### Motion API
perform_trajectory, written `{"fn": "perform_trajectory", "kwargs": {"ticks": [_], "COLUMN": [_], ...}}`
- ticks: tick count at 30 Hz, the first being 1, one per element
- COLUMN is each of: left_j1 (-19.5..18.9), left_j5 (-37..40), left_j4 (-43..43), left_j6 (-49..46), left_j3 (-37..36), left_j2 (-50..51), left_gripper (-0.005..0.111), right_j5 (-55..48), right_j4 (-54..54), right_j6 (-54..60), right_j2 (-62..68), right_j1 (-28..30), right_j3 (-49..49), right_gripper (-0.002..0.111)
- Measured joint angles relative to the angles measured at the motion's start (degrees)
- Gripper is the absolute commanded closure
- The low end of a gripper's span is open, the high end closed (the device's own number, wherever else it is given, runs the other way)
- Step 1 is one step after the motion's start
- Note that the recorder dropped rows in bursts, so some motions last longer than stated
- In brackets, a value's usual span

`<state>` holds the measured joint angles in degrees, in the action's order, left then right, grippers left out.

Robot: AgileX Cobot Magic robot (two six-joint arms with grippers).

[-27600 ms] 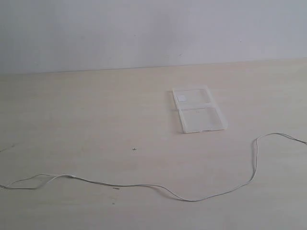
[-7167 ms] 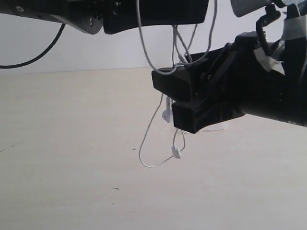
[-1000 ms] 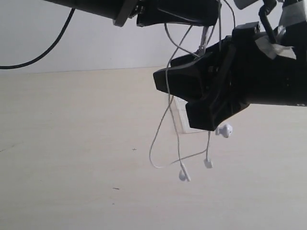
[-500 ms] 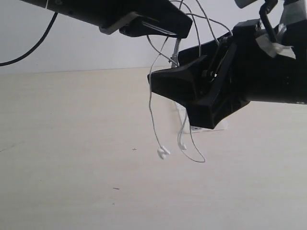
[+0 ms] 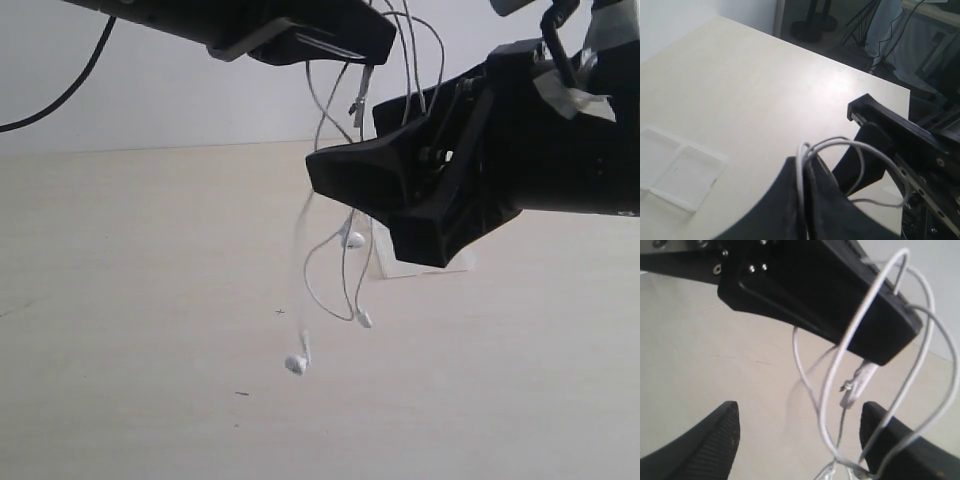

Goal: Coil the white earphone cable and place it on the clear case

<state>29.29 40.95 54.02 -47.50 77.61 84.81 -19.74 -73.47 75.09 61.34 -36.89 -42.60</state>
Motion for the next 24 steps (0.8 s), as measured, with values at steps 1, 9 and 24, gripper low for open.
{"fn": "perform_trajectory", "kwargs": {"ticks": [1, 9, 24], "left_j1": [0.0, 0.0, 0.0], "left_j5": [-0.39, -0.78, -4.2], "left_j4": [0.0, 1.91, 3.67], "left_j6": [0.0, -0.4, -2.15], "left_j3": [0.0, 0.0, 0.12], "left_j2": [0.0, 0.0, -1.28], "left_gripper": [0.107, 0.107, 0.107], "right_j5": [0.0, 0.83, 3.5], "right_j4": [0.0, 0.14, 0.14], "right_j6": [0.0, 0.0, -1.47], "right_j2": [0.0, 0.0, 0.0], "right_j1": [0.0, 0.0, 0.0], "right_j3": [0.0, 0.0, 0.0], "right_gripper": [0.042, 0.042, 0.042]}}
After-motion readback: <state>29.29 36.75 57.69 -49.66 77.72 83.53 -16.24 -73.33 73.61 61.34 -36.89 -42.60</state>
